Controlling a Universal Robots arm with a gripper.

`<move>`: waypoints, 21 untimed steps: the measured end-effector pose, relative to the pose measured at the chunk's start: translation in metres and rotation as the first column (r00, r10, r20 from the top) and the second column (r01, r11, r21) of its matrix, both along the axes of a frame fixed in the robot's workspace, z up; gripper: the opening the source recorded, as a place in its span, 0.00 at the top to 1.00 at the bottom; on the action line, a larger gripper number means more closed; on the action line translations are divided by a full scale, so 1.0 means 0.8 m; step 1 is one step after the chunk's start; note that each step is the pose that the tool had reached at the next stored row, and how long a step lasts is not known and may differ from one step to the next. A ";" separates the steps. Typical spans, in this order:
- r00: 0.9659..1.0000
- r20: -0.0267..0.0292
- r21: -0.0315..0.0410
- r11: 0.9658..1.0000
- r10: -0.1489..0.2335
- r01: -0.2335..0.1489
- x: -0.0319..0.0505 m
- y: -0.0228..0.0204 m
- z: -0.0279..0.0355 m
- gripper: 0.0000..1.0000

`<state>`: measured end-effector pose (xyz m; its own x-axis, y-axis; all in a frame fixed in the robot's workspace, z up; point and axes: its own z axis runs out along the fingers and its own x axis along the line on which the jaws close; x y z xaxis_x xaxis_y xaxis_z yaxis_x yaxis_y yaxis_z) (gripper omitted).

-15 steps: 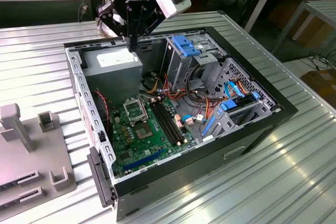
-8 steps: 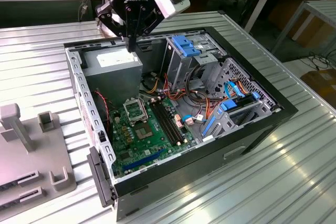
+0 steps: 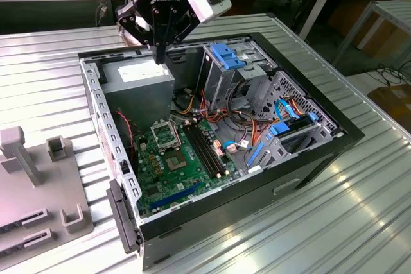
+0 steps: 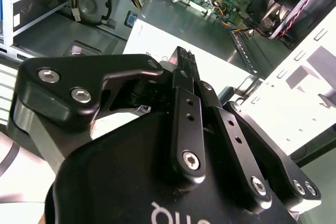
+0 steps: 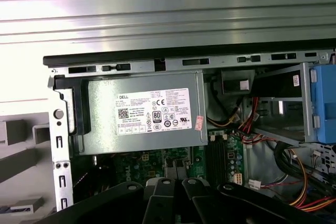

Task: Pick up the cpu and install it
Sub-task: 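Reach for the cpu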

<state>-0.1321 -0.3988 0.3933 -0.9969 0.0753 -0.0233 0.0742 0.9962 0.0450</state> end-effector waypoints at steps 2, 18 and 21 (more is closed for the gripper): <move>1.000 0.000 0.000 1.000 0.000 0.000 -0.001 0.0000 0.0000 0.89; 1.000 0.000 0.000 1.000 0.000 0.000 -0.006 0.0000 0.0000 0.89; 1.000 0.000 0.000 1.000 0.000 0.000 -0.007 0.0000 0.0000 0.89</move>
